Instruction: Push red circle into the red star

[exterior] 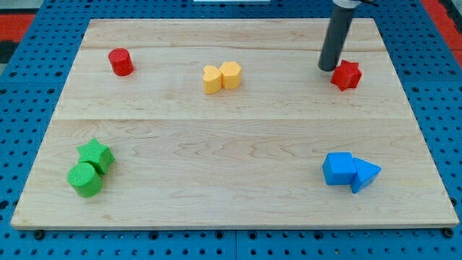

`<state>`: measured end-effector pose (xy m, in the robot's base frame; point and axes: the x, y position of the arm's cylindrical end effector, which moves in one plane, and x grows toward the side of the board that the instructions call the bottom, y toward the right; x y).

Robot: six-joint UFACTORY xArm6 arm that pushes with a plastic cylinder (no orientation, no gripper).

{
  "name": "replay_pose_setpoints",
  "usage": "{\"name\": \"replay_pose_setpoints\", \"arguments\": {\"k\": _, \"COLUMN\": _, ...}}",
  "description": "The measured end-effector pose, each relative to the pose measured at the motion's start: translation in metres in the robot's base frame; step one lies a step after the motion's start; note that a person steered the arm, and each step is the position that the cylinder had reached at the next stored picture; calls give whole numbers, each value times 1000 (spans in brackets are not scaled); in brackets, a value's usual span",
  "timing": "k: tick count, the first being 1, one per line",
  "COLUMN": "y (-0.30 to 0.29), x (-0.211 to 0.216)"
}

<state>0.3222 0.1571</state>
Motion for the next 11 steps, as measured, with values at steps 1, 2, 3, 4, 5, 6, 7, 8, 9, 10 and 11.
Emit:
{"name": "replay_pose_setpoints", "arguments": {"k": 1, "y": -45, "x": -37}}
{"name": "replay_pose_setpoints", "arguments": {"k": 2, "y": -119, "x": -57}}
{"name": "replay_pose_setpoints", "arguments": {"k": 3, "y": -207, "x": -60}}
{"name": "replay_pose_setpoints", "arguments": {"k": 4, "y": -308, "x": -60}}
{"name": "replay_pose_setpoints", "arguments": {"k": 5, "y": -393, "x": -55}}
{"name": "replay_pose_setpoints", "arguments": {"k": 6, "y": -434, "x": -27}}
{"name": "replay_pose_setpoints", "arguments": {"k": 7, "y": -430, "x": 3}}
{"name": "replay_pose_setpoints", "arguments": {"k": 8, "y": -391, "x": 0}}
{"name": "replay_pose_setpoints", "arguments": {"k": 9, "y": -329, "x": -15}}
{"name": "replay_pose_setpoints", "arguments": {"k": 10, "y": -267, "x": -24}}
{"name": "replay_pose_setpoints", "arguments": {"k": 11, "y": -201, "x": -33}}
